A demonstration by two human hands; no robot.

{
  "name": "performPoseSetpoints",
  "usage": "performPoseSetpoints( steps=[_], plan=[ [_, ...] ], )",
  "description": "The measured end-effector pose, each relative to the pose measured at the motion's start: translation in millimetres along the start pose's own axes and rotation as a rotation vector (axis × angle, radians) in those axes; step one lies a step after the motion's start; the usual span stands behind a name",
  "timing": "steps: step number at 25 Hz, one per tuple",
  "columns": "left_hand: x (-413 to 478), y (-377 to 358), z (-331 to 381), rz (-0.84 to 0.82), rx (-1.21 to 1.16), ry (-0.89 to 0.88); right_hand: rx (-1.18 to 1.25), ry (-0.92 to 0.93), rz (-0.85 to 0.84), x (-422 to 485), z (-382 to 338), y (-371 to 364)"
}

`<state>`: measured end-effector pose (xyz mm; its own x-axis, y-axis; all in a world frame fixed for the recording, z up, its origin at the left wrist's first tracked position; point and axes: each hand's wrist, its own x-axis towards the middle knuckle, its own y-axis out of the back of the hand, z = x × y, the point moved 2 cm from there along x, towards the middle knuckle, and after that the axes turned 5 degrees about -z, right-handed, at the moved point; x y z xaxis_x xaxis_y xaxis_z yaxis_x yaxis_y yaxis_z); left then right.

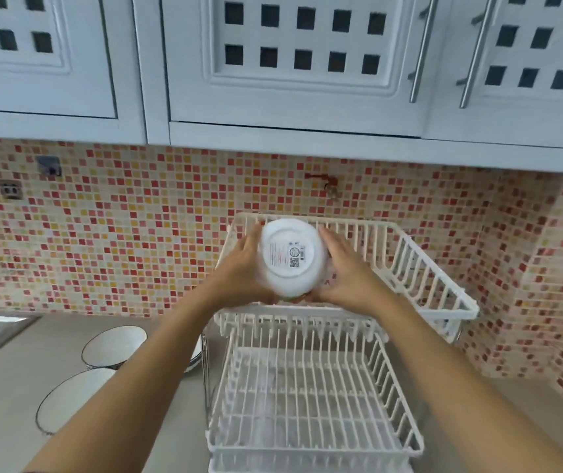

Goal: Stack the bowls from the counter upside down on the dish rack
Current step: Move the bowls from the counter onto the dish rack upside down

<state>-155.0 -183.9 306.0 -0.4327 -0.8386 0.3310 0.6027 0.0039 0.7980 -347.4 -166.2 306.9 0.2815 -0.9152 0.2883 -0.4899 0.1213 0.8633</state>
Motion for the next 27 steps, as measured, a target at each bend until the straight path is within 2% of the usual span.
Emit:
performPoseSetpoints(
  steps=[7,12,15,17,21,27],
  plan=[
    [10.6,-14.9,-13.2,-0.065,0.045,0.139,0.087,0.071,-0.2,21.8,19.2,-12.3],
    [13.8,-16.0,-18.5,-0.103,0.004,0.189,0.07,0.097,-0.187,18.7,18.3,-7.4],
    [13.9,-18.0,-20.0,-0.173,-0.03,0.214,0.059,0.057,-0.244,19.2,21.2,-8.5],
    [12.0,-14.6,-12.9,-0.117,-0.092,0.181,0.064,0.022,-0.283,18.1,22.1,-8.2],
    [1.6,5.6,-2.2,0.148,-0.214,0.176,0.137,-0.058,-0.253,11.9,15.3,1.6],
    [-33.4,40.8,-3.5,0.195,-0.175,0.138,0.134,0.026,-0.031,-1.3,-46.7,2.9]
  ],
)
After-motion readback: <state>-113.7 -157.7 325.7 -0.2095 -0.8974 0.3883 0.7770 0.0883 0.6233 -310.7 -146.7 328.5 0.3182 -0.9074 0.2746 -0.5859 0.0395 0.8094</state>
